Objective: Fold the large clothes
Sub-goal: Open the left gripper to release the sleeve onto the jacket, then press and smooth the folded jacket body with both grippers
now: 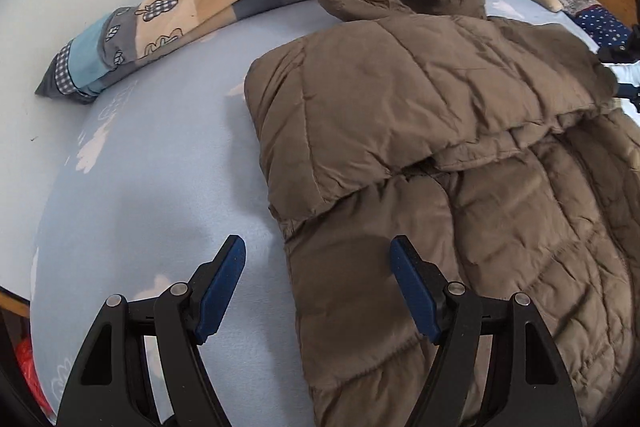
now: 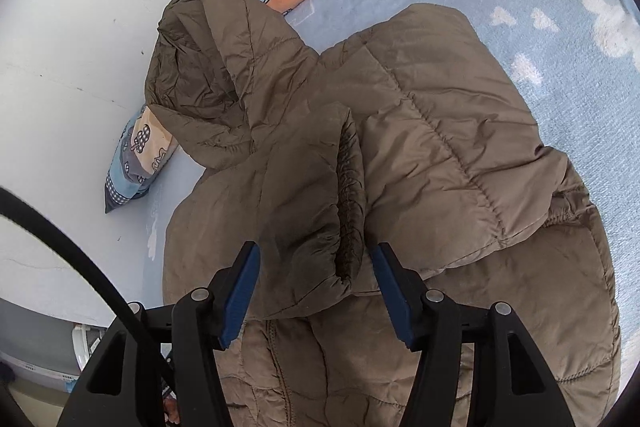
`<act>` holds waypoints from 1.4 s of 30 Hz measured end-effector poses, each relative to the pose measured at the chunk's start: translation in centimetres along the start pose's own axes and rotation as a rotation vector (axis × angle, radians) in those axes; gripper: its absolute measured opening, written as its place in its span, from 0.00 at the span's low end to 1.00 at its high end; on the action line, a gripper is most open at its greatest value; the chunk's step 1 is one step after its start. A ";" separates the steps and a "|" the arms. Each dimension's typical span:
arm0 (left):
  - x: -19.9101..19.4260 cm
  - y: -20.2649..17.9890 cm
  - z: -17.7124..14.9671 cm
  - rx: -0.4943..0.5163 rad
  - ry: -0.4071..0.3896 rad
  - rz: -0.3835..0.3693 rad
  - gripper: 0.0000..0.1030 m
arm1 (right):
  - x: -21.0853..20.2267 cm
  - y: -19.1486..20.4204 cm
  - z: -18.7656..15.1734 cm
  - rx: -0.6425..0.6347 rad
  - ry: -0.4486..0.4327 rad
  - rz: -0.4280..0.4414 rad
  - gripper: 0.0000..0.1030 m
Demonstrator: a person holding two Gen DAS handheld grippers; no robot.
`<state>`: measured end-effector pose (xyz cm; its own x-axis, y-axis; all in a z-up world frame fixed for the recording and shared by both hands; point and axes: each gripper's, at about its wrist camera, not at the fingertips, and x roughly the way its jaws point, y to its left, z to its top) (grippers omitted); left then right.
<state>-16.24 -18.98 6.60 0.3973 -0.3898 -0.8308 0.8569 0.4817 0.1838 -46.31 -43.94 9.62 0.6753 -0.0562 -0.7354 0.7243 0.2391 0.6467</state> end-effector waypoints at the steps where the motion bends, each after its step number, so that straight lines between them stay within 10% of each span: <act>1: 0.4 0.1 0.3 -0.019 -0.005 -0.002 0.72 | 0.3 0.1 -0.1 -0.003 0.005 -0.004 0.62; 10: 2.6 2.1 2.4 -0.213 -0.032 0.010 0.71 | 1.5 0.0 -0.2 -0.003 0.018 0.000 0.61; 13: 2.8 2.7 2.3 -0.208 -0.032 0.094 0.70 | 1.7 0.1 -0.2 -0.017 0.018 -0.004 0.25; 18: 2.1 4.4 2.4 -0.243 -0.060 0.092 0.70 | 1.3 0.5 -0.2 -0.060 -0.021 -0.021 0.17; 31: 1.6 3.4 1.7 -0.171 -0.043 0.064 0.71 | 2.9 0.3 -0.1 -0.144 -0.030 -0.234 0.18; 36: -1.5 3.0 1.6 -0.099 -0.040 -0.007 0.71 | 1.2 0.6 0.0 -0.149 -0.044 -0.229 0.36; 42: -5.8 3.0 3.6 -0.229 -0.216 -0.130 0.71 | -3.3 2.9 -0.6 -0.237 -0.241 -0.274 0.40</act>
<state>-14.82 -18.13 13.88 0.3709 -0.6052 -0.7044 0.8187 0.5711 -0.0596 -46.57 -42.47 13.82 0.4959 -0.3663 -0.7873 0.8484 0.3978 0.3493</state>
